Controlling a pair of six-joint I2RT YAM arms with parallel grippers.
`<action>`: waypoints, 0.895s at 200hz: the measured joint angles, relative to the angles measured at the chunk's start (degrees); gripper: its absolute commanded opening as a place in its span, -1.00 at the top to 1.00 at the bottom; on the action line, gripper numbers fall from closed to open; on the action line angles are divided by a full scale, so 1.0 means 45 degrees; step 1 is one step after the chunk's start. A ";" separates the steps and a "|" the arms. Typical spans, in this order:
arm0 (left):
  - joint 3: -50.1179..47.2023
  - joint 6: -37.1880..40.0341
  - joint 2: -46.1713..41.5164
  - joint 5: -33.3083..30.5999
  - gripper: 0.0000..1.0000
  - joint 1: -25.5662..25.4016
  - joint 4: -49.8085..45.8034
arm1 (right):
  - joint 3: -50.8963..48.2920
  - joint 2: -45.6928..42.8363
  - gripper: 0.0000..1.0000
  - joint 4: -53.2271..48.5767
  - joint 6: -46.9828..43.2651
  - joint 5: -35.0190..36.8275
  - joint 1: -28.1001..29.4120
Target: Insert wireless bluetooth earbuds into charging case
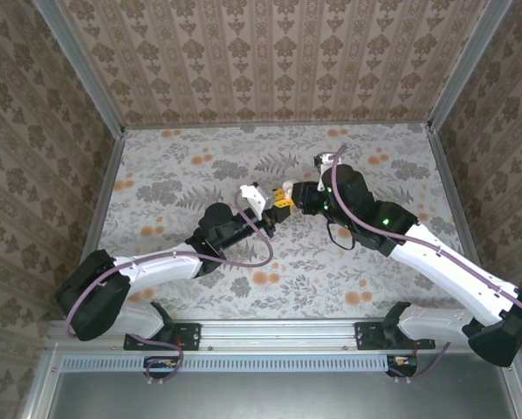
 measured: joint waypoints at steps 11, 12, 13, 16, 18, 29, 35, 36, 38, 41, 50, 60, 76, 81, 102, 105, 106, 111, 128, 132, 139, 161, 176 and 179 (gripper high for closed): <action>0.0000 -0.0005 0.0000 -0.0034 1.00 0.0000 0.0029 | 0.0000 0.0000 0.36 -0.0010 0.0053 -0.0015 -0.0034; 0.0000 -0.0005 -0.0005 -0.0034 1.00 0.0000 0.0034 | 0.0000 0.0000 0.36 -0.0015 0.0049 -0.0015 -0.0034; 0.0000 -0.0005 -0.0005 -0.0039 1.00 0.0000 0.0034 | 0.0000 0.0000 0.36 -0.0015 0.0049 -0.0015 -0.0034; 0.0000 -0.0005 -0.0005 -0.0039 1.00 0.0000 0.0039 | 0.0005 0.0000 0.35 -0.0015 0.0068 -0.0019 -0.0039; 0.0000 -0.0010 -0.0005 -0.0039 1.00 0.0000 0.0044 | 0.0010 0.0000 0.35 -0.0024 0.0073 -0.0019 -0.0044; 0.0000 -0.0015 -0.0005 -0.0053 1.00 0.0000 0.0078 | 0.0034 0.0000 0.32 -0.0053 0.0112 -0.0024 -0.0049; 0.0000 -0.0015 -0.0005 -0.0068 1.00 0.0000 0.0102 | 0.0087 0.0000 0.31 -0.0102 0.0141 -0.0034 -0.0063; 0.0000 -0.0019 -0.0005 -0.0068 1.00 0.0000 0.0107 | 0.0097 0.0000 0.31 -0.0117 0.0151 -0.0034 -0.0063; 0.0000 -0.0024 -0.0005 -0.0068 1.00 0.0000 0.0126 | 0.0117 0.0000 0.30 -0.0141 0.0151 -0.0044 -0.0068; 0.0000 -0.0039 -0.0005 -0.0068 1.00 0.0000 0.0146 | 0.0151 0.0000 0.30 -0.0165 0.0155 -0.0053 -0.0068; 0.0000 -0.0053 -0.0005 -0.0068 1.00 0.0000 0.0223 | 0.0287 0.0005 0.29 -0.0311 0.0204 -0.0112 -0.0087; 0.0000 -0.0058 -0.0005 -0.0068 1.00 0.0000 0.0321 | 0.0466 0.0015 0.29 -0.0432 0.0248 -0.0243 -0.0087; 0.0000 -0.0092 -0.0005 -0.0029 1.00 -0.0005 0.0457 | 0.0806 0.0102 0.28 -0.0549 0.0257 -0.0636 -0.0078; 0.0000 -0.0097 -0.0005 -0.0019 1.00 -0.0010 0.0491 | 0.0899 0.0131 0.28 -0.0568 0.0272 -0.0777 -0.0078; 0.0000 -0.0102 -0.0005 0.0019 1.00 -0.0015 0.0563 | 0.1127 0.0272 0.27 -0.0641 0.0291 -0.1064 -0.0053; 0.0000 -0.0102 -0.0005 0.0024 1.00 -0.0010 0.0568 | 0.1156 0.0301 0.27 -0.0656 0.0291 -0.1103 -0.0053; 0.0000 -0.0102 -0.0005 0.0024 1.00 -0.0010 0.0568 | 0.1161 0.0301 0.27 -0.0665 0.0291 -0.1107 -0.0058; 0.0000 -0.0102 -0.0005 0.0019 1.00 -0.0015 0.0568 | 0.1200 0.0345 0.26 -0.0690 0.0296 -0.1127 -0.0058; -0.0005 -0.0107 -0.0005 0.0019 1.00 -0.0005 0.0563 | 0.1277 0.0457 0.25 -0.0821 0.0296 -0.1146 -0.0058; -0.0005 -0.0107 -0.0005 0.0019 1.00 -0.0005 0.0559 | 0.1287 0.0461 0.25 -0.0835 0.0296 -0.1146 -0.0058; -0.0010 -0.0107 -0.0005 0.0024 1.00 -0.0005 0.0549 | 0.1311 0.0481 0.25 -0.0903 0.0296 -0.1146 -0.0058; -0.0010 -0.0112 -0.0005 0.0034 1.00 -0.0005 0.0568 | 0.1477 0.0529 0.23 -0.1044 0.0301 -0.1161 -0.0078; -0.0010 -0.0112 -0.0005 0.0083 1.00 -0.0005 0.0568 | 0.1637 0.0525 0.22 -0.1282 0.0301 -0.1200 -0.0131; -0.0010 -0.0117 -0.0005 0.0102 1.00 -0.0005 0.0563 | 0.1666 0.0525 0.22 -0.1316 0.0296 -0.1205 -0.0141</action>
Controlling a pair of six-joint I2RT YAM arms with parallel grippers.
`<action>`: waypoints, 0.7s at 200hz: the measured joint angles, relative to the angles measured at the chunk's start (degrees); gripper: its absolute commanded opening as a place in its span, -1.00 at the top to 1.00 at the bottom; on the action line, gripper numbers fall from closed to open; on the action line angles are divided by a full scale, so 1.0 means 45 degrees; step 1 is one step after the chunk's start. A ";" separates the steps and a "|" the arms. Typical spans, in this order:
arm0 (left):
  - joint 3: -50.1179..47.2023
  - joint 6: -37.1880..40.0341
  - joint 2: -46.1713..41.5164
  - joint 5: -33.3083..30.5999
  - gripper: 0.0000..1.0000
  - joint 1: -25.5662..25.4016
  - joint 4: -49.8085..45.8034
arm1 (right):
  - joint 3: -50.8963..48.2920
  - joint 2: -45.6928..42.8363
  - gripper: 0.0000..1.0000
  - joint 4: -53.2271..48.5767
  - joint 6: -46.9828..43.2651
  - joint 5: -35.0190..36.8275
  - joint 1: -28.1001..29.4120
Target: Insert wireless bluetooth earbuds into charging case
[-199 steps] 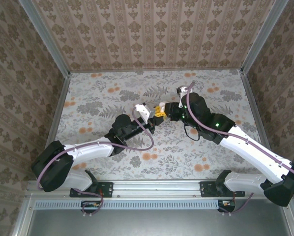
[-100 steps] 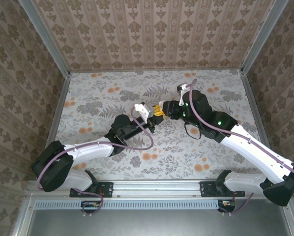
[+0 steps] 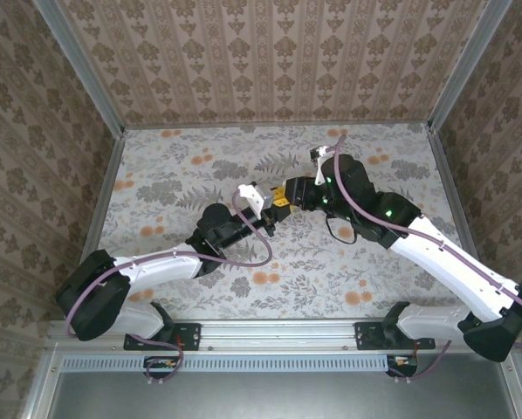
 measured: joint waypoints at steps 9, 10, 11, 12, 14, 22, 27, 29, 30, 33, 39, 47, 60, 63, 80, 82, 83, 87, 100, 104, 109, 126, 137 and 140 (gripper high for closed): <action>0.0000 -0.0044 0.0000 0.0063 1.00 0.0005 0.0005 | 0.0078 -0.0019 0.21 -0.0102 0.0000 -0.0015 -0.0068; 0.0000 -0.0049 0.0000 0.0068 1.00 0.0005 0.0005 | 0.0087 -0.0019 0.21 -0.0117 0.0000 -0.0019 -0.0073; 0.0000 -0.0058 0.0000 0.0083 1.00 0.0005 0.0005 | 0.0102 -0.0024 0.21 -0.0141 0.0000 -0.0029 -0.0078; 0.0000 -0.0063 0.0000 0.0092 1.00 0.0005 0.0005 | 0.0112 -0.0029 0.21 -0.0151 0.0000 -0.0029 -0.0087; 0.0000 -0.0078 0.0000 0.0117 1.00 0.0015 0.0005 | 0.0136 -0.0039 0.21 -0.0189 0.0000 -0.0034 -0.0102; 0.0000 -0.0102 0.0000 0.0214 1.00 0.0044 0.0000 | 0.0209 -0.0087 0.20 -0.0321 -0.0005 -0.0044 -0.0160; 0.0000 -0.0160 0.0000 0.0316 1.00 0.0092 0.0000 | 0.0257 -0.0141 0.19 -0.0379 -0.0005 -0.0049 -0.0199; 0.0000 -0.0175 0.0000 0.0340 1.00 0.0097 0.0000 | 0.0267 -0.0165 0.19 -0.0408 -0.0010 -0.0063 -0.0223; 0.0000 -0.0175 0.0000 0.0355 1.00 0.0102 -0.0005 | 0.0272 -0.0170 0.19 -0.0413 -0.0010 -0.0068 -0.0228; 0.0000 -0.0199 0.0000 0.0398 1.00 0.0121 0.0000 | 0.0296 -0.0204 0.19 -0.0452 -0.0010 -0.0087 -0.0253; 0.0000 -0.0257 0.0000 0.0486 1.00 0.0175 0.0000 | 0.0359 -0.0291 0.18 -0.0549 -0.0010 -0.0136 -0.0321; 0.0000 -0.0340 0.0000 0.0617 1.00 0.0253 0.0000 | 0.0442 -0.0393 0.18 -0.0627 -0.0010 -0.0194 -0.0408; 0.0000 -0.0457 0.0000 0.0826 1.00 0.0355 0.0000 | 0.0554 -0.0602 0.17 -0.0709 -0.0010 -0.0321 -0.0588; 0.0000 -0.0466 0.0000 0.0865 1.00 0.0364 0.0000 | 0.0573 -0.0636 0.17 -0.0724 -0.0015 -0.0355 -0.0627; 0.0000 -0.0617 0.0000 0.1132 1.00 0.0461 -0.0005 | 0.0656 -0.0840 0.17 -0.0743 -0.0010 -0.0641 -0.0908; 0.0000 -0.0631 0.0000 0.1156 1.00 0.0481 -0.0005 | 0.0656 -0.0855 0.17 -0.0743 -0.0010 -0.0675 -0.0933; 0.0000 -0.0641 0.0000 0.1175 1.00 0.0491 -0.0005 | 0.0656 -0.0865 0.17 -0.0743 -0.0010 -0.0699 -0.0952; 0.0000 -0.0661 0.0000 0.1253 1.00 0.0505 -0.0005 | 0.0656 -0.0894 0.17 -0.0743 -0.0010 -0.0777 -0.1020; 0.0000 -0.0748 0.0000 0.1525 1.00 0.0573 -0.0010 | 0.0656 -0.0937 0.17 -0.0748 -0.0010 -0.1161 -0.1311; 0.0000 -0.0753 0.0000 0.1632 1.00 0.0593 -0.0010 | 0.0656 -0.0937 0.17 -0.0748 -0.0005 -0.1297 -0.1409; 0.0000 -0.0801 0.0000 0.1758 1.00 0.0636 -0.0015 | 0.0656 -0.0937 0.18 -0.0748 0.0000 -0.1496 -0.1569; 0.0000 -0.1001 0.0000 0.2380 1.00 0.0874 -0.0068 | 0.0636 -0.0937 0.18 -0.0748 0.0058 -0.2288 -0.2259; 0.0000 -0.1137 0.0000 0.2822 1.00 0.1073 -0.0102 | 0.0593 -0.0937 0.19 -0.0733 0.0107 -0.2856 -0.2778; 0.0000 -0.1200 0.0000 0.2958 1.00 0.1127 -0.0097 | 0.0578 -0.0937 0.19 -0.0733 0.0121 -0.3007 -0.2900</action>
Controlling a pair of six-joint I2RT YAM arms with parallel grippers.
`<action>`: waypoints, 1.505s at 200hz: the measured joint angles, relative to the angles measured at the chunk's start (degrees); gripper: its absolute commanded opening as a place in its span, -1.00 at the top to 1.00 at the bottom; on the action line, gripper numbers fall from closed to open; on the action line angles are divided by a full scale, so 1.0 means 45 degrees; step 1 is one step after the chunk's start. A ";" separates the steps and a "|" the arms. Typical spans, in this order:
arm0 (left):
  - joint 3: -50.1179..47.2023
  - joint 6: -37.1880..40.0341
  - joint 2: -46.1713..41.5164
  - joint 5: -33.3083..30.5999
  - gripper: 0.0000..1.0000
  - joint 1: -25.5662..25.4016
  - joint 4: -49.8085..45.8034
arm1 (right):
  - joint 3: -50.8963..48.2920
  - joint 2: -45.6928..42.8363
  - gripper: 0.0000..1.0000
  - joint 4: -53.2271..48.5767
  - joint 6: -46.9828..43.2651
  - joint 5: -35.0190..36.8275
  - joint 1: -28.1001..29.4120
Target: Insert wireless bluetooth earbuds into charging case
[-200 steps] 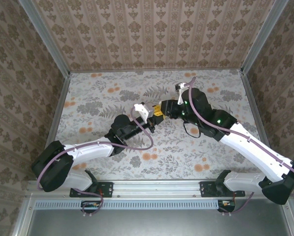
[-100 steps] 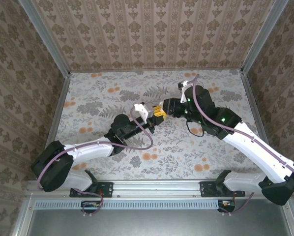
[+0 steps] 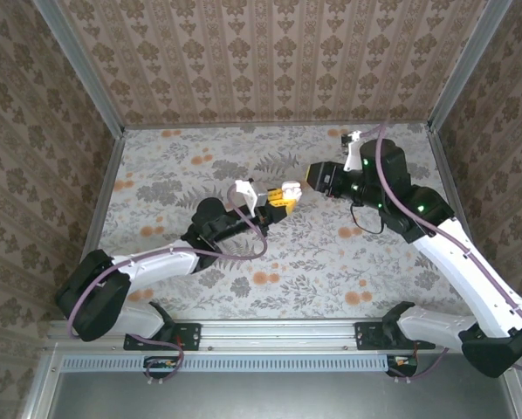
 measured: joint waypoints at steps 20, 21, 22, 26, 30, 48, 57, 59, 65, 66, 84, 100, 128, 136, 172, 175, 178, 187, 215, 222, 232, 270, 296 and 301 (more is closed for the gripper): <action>0.0005 -0.0403 0.0000 0.0971 1.00 0.0379 0.0015 | -0.0185 0.0000 0.20 0.0039 0.0160 -0.1069 -0.0777; 0.0005 -0.0423 0.0000 0.1010 1.00 0.0393 0.0019 | -0.0204 0.0000 0.20 0.0049 0.0170 -0.1161 -0.0831; 0.0000 -0.0447 0.0000 0.1103 1.00 0.0418 0.0024 | -0.0214 0.0000 0.19 0.0058 0.0175 -0.1209 -0.0860; 0.0000 -0.0515 0.0000 0.1311 1.00 0.0481 0.0034 | -0.0282 0.0000 0.20 0.0102 0.0233 -0.1486 -0.1001; 0.0000 -0.0602 0.0000 0.1554 1.00 0.0554 0.0058 | -0.0350 0.0000 0.21 0.0151 0.0282 -0.1734 -0.1127; 0.0005 -0.0967 0.0000 0.2477 1.00 0.0738 0.0248 | -0.0860 0.0058 0.27 0.0622 0.0661 -0.3016 -0.1613; 0.0005 -0.1132 0.0000 0.2880 1.00 0.0797 0.0393 | -0.1088 0.0165 0.29 0.0908 0.0923 -0.3599 -0.1768; 0.0005 -0.1166 0.0000 0.2968 1.00 0.0797 0.0423 | -0.1137 0.0189 0.29 0.0962 0.0971 -0.3725 -0.1797; 0.0005 -0.1263 0.0000 0.3201 1.00 0.0811 0.0539 | -0.1287 0.0296 0.30 0.1185 0.1122 -0.4085 -0.1851; 0.0005 -0.1292 0.0000 0.3254 1.00 0.0816 0.0563 | -0.1326 0.0321 0.30 0.1209 0.1171 -0.4163 -0.1855; 0.0010 -0.1588 0.0000 0.3871 1.00 0.0869 0.0894 | -0.1778 0.0695 0.37 0.1909 0.1656 -0.5178 -0.1889; 0.0078 -0.1826 0.0000 0.4289 1.00 0.0879 0.1020 | -0.2089 0.1035 0.41 0.2501 0.2118 -0.5945 -0.1885; 0.0296 -0.2132 0.0000 0.4697 1.00 0.0879 0.1253 | -0.2637 0.1350 0.42 0.3609 0.2846 -0.6921 -0.1749; 0.0350 -0.2205 0.0000 0.4779 1.00 0.0879 0.1273 | -0.2754 0.1404 0.43 0.3915 0.3026 -0.7135 -0.1661; 0.0364 -0.2492 0.0005 0.4886 1.00 0.0913 0.1433 | -0.2807 0.1457 0.44 0.4789 0.3337 -0.7713 -0.1501; 0.0364 -0.2497 0.0005 0.4886 1.00 0.0942 0.1438 | -0.2807 0.1457 0.44 0.4833 0.3337 -0.7737 -0.1491; 0.0364 -0.2535 0.0005 0.4886 1.00 0.0971 0.1438 | -0.2807 0.1457 0.44 0.4862 0.3332 -0.7762 -0.1481; 0.0364 -0.2594 0.0015 0.4886 1.00 0.1035 0.1423 | -0.2807 0.1447 0.44 0.4896 0.3313 -0.7849 -0.1452; 0.0364 -0.2837 0.0102 0.4872 1.00 0.1171 0.1549 | -0.2807 0.1409 0.44 0.4823 0.3128 -0.7966 -0.1205; 0.0364 -0.2871 0.0102 0.4911 1.00 0.1180 0.1574 | -0.2807 0.1384 0.44 0.4809 0.3041 -0.7961 -0.1195; 0.0364 -0.2924 0.0107 0.4974 1.00 0.1190 0.1617 | -0.2807 0.1326 0.44 0.4784 0.2895 -0.7888 -0.1137; 0.0359 -0.3235 0.0112 0.5275 1.00 0.1190 0.1671 | -0.2798 0.1035 0.46 0.4328 0.2016 -0.7155 -0.0855; 0.0355 -0.3628 0.0160 0.5372 1.00 0.1214 0.1486 | -0.2628 0.0899 0.46 0.3682 0.1239 -0.5892 -0.0529; 0.0355 -0.3701 0.0170 0.5367 1.00 0.1214 0.1433 | -0.2594 0.0869 0.40 0.3531 0.1093 -0.5581 -0.0461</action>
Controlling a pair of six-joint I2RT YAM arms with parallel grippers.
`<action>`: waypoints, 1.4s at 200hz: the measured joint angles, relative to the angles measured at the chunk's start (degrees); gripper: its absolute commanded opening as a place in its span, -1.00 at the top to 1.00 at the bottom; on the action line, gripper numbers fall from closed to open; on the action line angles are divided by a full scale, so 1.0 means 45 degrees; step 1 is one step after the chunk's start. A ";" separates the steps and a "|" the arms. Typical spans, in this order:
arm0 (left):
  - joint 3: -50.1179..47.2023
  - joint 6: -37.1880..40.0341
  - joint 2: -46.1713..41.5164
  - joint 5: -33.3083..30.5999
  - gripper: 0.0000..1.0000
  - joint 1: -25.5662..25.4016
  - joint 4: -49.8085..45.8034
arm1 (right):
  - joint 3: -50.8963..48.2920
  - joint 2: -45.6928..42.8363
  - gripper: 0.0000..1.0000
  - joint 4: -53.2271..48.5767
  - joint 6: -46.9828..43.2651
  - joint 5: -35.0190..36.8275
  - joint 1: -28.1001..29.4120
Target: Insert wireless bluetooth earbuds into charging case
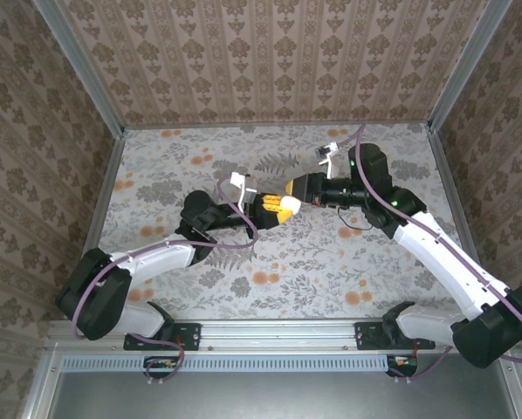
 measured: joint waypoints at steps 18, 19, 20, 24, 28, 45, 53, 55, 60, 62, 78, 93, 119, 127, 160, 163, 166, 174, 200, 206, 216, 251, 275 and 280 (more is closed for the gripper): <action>-0.0010 -0.0170 0.0005 -0.0015 1.00 0.0000 -0.0107 | 0.0039 -0.0175 0.27 -0.0423 -0.0452 0.1039 0.0185; -0.0010 -0.0175 0.0000 -0.0019 1.00 0.0000 -0.0112 | 0.0039 -0.0185 0.27 -0.0442 -0.0471 0.1078 0.0194; -0.0015 -0.0175 0.0005 -0.0029 1.00 0.0000 -0.0117 | 0.0039 -0.0204 0.26 -0.0466 -0.0486 0.1156 0.0204; -0.0019 -0.0185 0.0005 -0.0049 1.00 0.0000 -0.0126 | 0.0039 -0.0267 0.23 -0.0534 -0.0563 0.1370 0.0228; -0.0034 -0.0199 0.0000 -0.0078 1.00 0.0000 -0.0146 | 0.0039 -0.0359 0.22 -0.0646 -0.0622 0.1627 0.0257; -0.0136 -0.0209 -0.0015 -0.0588 1.00 0.0078 -0.0248 | 0.0039 -0.0913 0.14 -0.1209 -0.1020 0.2647 0.0321; -0.0204 -0.0189 -0.0078 -0.1010 1.00 0.0180 -0.0466 | 0.0034 -0.1316 0.05 -0.1574 -0.1248 0.3147 0.0340; -0.0233 -0.0141 -0.0112 -0.1127 1.00 0.0209 -0.0573 | 0.0034 -0.1404 0.03 -0.1627 -0.1248 0.3235 0.0340; -0.0291 -0.0087 -0.0214 -0.1428 1.00 0.0277 -0.0855 | 0.0024 -0.1676 -0.05 -0.1773 -0.1438 0.3570 0.0340; -0.0316 -0.0034 -0.0253 -0.1511 1.00 0.0291 -0.0952 | 0.0019 -0.1817 -0.07 -0.1846 -0.1428 0.3716 0.0340; -0.0466 0.0442 -0.0753 -0.2516 1.00 0.0418 -0.2356 | -0.0087 -0.2837 -0.26 -0.2059 -0.1962 0.4823 0.0340; -0.0476 0.1073 -0.1175 -0.3521 1.00 0.0418 -0.3988 | -0.0447 -0.3725 -0.38 -0.2103 -0.2395 0.5867 0.0340; -0.0437 0.1982 -0.1175 -0.4979 0.97 0.0418 -0.6334 | -0.1608 -0.4546 -0.59 -0.2103 -0.3045 0.7300 0.0311; -0.0393 0.2152 -0.0967 -0.5323 0.93 0.0418 -0.6883 | -0.2055 -0.4571 -0.65 -0.2093 -0.3249 0.7665 0.0272; 0.0466 0.2283 0.1015 -0.6460 0.92 0.0427 -0.8820 | -0.3895 -0.4318 -0.88 -0.2045 -0.3857 0.9117 -0.0102; 0.0563 0.2283 0.1234 -0.6523 0.92 0.0427 -0.8952 | -0.4017 -0.4284 -0.90 -0.2030 -0.3847 0.9267 -0.0155; 0.0661 0.2278 0.1433 -0.6572 0.92 0.0427 -0.9063 | -0.4124 -0.4265 -0.92 -0.2025 -0.3915 0.9398 -0.0199; 0.0918 0.2278 0.2030 -0.6713 0.91 0.0427 -0.9335 | -0.4367 -0.4172 -1.00 -0.1948 -0.3959 0.9802 -0.0330; 0.1506 0.2181 0.3541 -0.6863 0.90 0.0393 -0.9870 | -0.4906 -0.3677 -1.00 -0.1229 -0.4148 1.1069 -0.0797; 0.1661 0.2176 0.3857 -0.6887 0.89 0.0369 -0.9996 | -0.4979 -0.3531 -1.00 -0.1044 -0.4182 1.1278 -0.0928; 0.1899 0.2166 0.4299 -0.6941 0.87 0.0301 -1.0161 | -0.5051 -0.3269 -1.00 -0.0821 -0.4197 1.1540 -0.1156; 0.2764 0.2098 0.5391 -0.7048 0.71 0.0015 -1.0656 | -0.5289 -0.2317 -1.00 0.0063 -0.4532 1.2094 -0.1923; 0.3143 0.2093 0.5668 -0.7169 0.53 -0.0112 -1.1181 | -0.5882 -0.2059 -1.00 0.0962 -0.5246 1.2313 -0.2171; 0.3191 0.2113 0.5668 -0.7213 0.48 -0.0117 -1.1298 | -0.6057 -0.2035 -1.00 0.1214 -0.5469 1.2366 -0.2215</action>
